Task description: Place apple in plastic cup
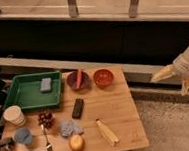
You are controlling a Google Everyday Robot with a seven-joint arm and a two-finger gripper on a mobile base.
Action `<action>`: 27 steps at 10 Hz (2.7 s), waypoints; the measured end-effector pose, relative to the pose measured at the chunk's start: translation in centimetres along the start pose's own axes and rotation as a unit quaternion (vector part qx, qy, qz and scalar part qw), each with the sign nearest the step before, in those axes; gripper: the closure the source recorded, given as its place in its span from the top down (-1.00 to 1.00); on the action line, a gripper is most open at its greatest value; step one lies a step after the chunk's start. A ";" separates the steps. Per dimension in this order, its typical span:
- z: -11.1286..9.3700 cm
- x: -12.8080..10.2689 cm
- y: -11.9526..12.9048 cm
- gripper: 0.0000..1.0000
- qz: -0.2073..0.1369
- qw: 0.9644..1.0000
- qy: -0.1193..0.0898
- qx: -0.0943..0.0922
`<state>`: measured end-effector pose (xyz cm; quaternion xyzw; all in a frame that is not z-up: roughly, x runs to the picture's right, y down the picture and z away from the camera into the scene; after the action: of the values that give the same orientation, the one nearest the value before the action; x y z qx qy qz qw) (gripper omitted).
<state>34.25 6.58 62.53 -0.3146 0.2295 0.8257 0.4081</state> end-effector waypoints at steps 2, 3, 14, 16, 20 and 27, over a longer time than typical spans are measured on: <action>0.1 0.0 0.0 0.60 0.000 1.000 0.001 0.000; 0.1 0.0 0.0 0.60 0.000 1.000 0.001 0.000; 0.1 0.0 0.0 0.60 0.000 1.000 0.001 0.000; 0.1 0.0 0.0 0.60 0.000 1.000 0.001 0.000; 0.1 0.0 0.0 0.60 0.000 1.000 0.001 0.000; 1.3 1.4 3.2 0.60 -0.034 0.999 0.006 0.026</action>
<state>30.55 6.36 62.78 -0.3163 0.2429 0.8032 0.4425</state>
